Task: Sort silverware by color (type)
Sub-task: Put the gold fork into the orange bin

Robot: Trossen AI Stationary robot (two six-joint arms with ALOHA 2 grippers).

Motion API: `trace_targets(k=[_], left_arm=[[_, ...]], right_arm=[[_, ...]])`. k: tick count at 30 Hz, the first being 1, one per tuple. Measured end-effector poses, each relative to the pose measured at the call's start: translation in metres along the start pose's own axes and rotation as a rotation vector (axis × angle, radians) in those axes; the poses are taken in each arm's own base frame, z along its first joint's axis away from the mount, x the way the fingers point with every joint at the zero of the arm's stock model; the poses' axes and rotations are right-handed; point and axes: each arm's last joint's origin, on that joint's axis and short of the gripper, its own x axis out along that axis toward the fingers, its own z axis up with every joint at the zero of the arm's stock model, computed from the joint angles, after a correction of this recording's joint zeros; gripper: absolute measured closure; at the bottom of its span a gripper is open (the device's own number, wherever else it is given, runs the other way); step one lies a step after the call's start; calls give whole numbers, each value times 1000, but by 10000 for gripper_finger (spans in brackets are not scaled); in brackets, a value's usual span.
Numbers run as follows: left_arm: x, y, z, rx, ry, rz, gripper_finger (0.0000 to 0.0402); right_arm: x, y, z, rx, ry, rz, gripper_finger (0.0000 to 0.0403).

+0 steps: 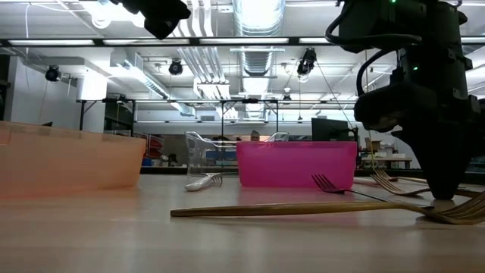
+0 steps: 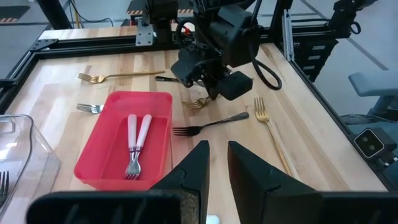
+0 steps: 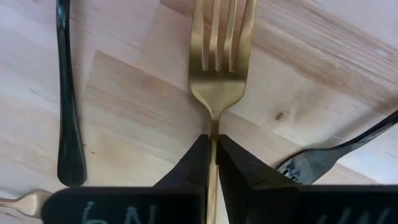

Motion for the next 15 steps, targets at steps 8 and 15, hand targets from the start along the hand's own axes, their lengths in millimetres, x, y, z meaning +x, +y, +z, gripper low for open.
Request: trace_targets(k=[8,15], left_arm=[[0,0,1,4,-7,0,361],[0,0,4,22,-39,3,361]], right_arm=[[-25,-1,-3,-65,-8,99,392],[-59,-6,-3,-144,-213,214,393]])
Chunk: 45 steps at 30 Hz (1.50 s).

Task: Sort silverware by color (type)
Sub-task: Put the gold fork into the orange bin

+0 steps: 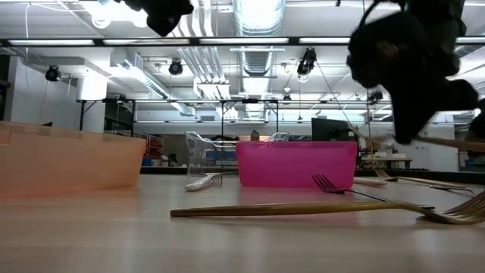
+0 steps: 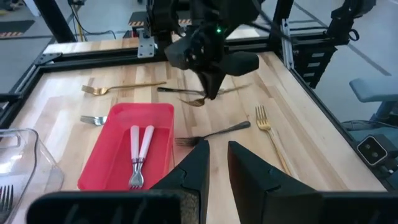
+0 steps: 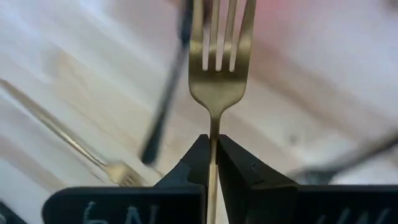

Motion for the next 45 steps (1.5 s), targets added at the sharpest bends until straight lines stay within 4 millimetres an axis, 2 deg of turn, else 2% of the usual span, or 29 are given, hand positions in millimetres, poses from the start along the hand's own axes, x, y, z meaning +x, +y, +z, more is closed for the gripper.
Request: trace_targets(k=[6,10,19,23,29,37,45], left_arm=[[2,1,4,10,-45,3,361],[13,2,4,19,-48,3,361],[43,7,0,44,-56,8,361],[47,9,-2,53,-49,21,361],[47,15,-3,52,-31,196,361],[46,20,-3,50,-19,319,359],[46,23,-4,46,-10,382,307]], right_arm=[[-26,11,19,-159,-305,162,393],[-38,22,37,-287,-516,249,393],[-51,40,73,-466,-903,277,393],[-51,44,84,-502,-1006,260,393],[-51,53,95,-535,-1154,281,393],[-48,57,104,-514,-1285,235,394],[-37,65,108,-498,-1395,245,394]])
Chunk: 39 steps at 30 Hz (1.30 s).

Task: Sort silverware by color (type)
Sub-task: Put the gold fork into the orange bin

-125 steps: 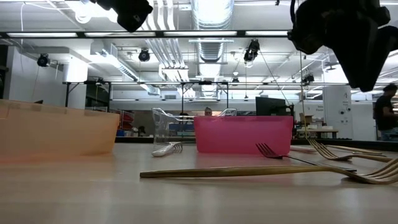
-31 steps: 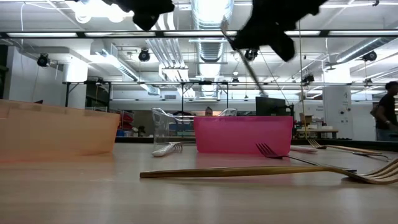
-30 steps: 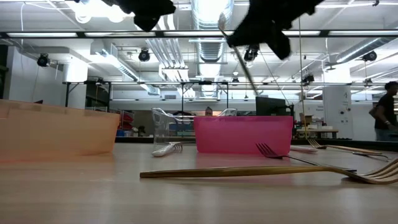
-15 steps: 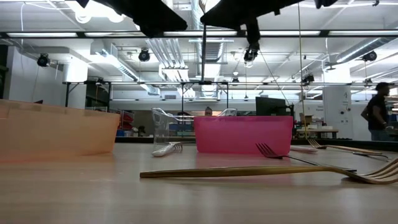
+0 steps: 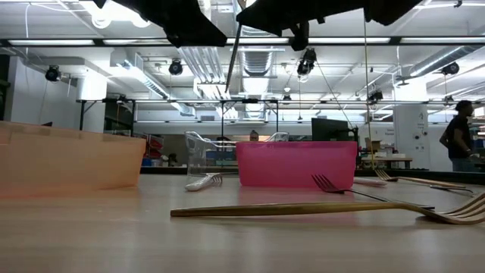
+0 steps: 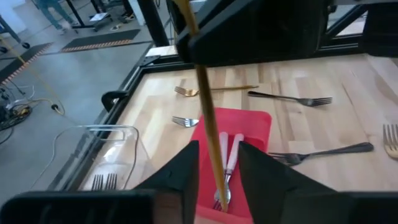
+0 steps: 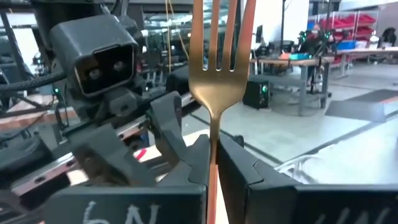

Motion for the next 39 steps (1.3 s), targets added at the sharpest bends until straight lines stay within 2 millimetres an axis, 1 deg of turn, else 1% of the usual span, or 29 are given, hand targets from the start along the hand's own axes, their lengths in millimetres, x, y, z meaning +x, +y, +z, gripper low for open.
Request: trace_targets(k=[3,8,11,14,17,20,23,27,28,36,39], left_arm=[[0,0,0,-3,1,9,278],[8,-2,-4,3,17,9,236],[17,-4,-8,5,33,9,222],[25,-4,-10,-5,24,17,221],[28,-3,-10,-9,18,60,232],[29,-2,-11,-3,27,94,258],[29,-2,-11,-1,26,95,297],[29,-2,-11,-3,26,96,371],[29,-2,-11,-10,27,105,384],[29,-2,-11,-14,28,100,393],[29,-2,-11,-13,28,95,393]], right_arm=[[3,1,-4,7,-16,-2,394],[6,1,-8,13,-51,-10,394],[7,0,-8,21,-66,-9,394],[7,0,-6,31,-79,-15,394],[7,0,-5,35,-84,-16,394],[7,0,-6,34,-84,-17,393],[7,0,-6,35,-84,-27,392],[7,0,-6,34,-82,-33,392],[7,0,-6,27,-81,-33,392],[7,0,-6,23,-76,-35,390],[7,0,-6,39,-77,-31,378]])
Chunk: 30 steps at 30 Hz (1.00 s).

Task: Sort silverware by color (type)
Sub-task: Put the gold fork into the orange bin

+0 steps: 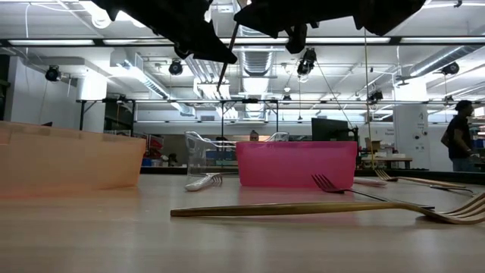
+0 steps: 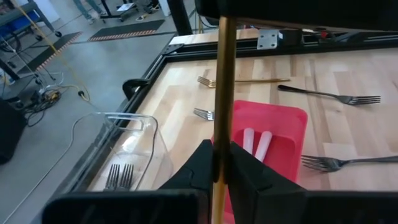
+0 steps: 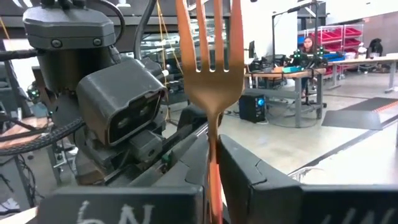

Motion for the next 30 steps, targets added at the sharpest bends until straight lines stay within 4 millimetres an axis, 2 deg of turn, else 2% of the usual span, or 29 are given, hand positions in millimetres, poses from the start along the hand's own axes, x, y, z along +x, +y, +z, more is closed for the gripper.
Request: trace_targets(k=[7,14,21,25,30], left_arm=[[-1,-2,0,-1,-4,-59,394],[-17,4,2,-3,32,-70,394],[-31,11,3,-26,56,-74,394],[-37,11,3,-31,62,-200,394],[-45,11,2,-27,68,-408,394]], right_arm=[[0,0,-1,18,5,2,310],[0,0,-2,0,26,1,261],[-1,-1,-1,-40,45,0,242],[-5,1,1,-106,99,41,241],[-15,0,11,-123,226,243,242]])
